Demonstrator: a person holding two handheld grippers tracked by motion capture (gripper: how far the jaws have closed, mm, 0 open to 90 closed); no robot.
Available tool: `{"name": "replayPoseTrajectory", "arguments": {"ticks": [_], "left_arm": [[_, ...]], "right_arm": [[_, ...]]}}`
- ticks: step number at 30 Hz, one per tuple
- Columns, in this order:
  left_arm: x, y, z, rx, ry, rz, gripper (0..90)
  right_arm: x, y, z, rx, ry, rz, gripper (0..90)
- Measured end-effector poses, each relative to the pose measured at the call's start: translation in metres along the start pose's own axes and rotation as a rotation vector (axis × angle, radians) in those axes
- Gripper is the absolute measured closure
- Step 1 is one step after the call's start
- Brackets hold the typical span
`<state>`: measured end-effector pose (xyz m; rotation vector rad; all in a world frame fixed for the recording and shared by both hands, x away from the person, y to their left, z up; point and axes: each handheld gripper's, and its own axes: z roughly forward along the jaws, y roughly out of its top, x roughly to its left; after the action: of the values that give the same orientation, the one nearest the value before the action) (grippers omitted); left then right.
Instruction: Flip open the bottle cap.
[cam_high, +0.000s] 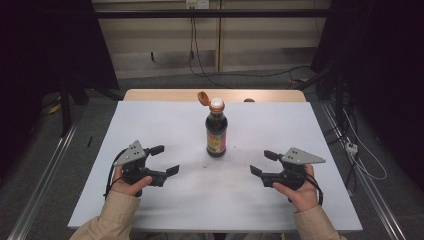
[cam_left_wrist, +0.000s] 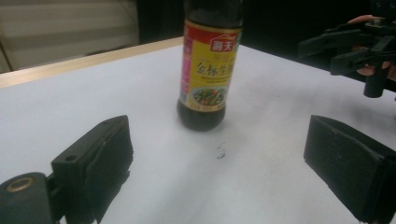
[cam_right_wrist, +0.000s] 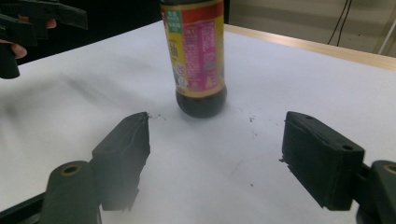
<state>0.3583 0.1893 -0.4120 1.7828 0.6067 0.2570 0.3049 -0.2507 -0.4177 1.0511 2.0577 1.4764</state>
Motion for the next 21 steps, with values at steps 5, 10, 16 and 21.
{"name": "replayPoseTrajectory", "arguments": {"ticks": [5, 10, 16, 21], "left_arm": [[0.002, -0.005, -0.009, 0.002, 0.009, 0.011, 7.6], [0.003, -0.009, -0.016, 0.016, 0.010, 0.016, 7.6], [0.006, -0.013, -0.025, 0.017, 0.030, 0.015, 7.6], [0.007, -0.017, -0.030, 0.024, 0.032, 0.007, 7.6]], "right_arm": [[-0.005, -0.012, -0.008, 0.000, -0.017, 0.016, 23.5], [-0.008, -0.020, -0.015, -0.007, -0.030, 0.023, 23.6], [-0.009, -0.030, -0.019, 0.007, -0.042, 0.014, 23.2], [-0.007, -0.034, -0.022, 0.013, -0.038, 0.009, 22.7]]}}
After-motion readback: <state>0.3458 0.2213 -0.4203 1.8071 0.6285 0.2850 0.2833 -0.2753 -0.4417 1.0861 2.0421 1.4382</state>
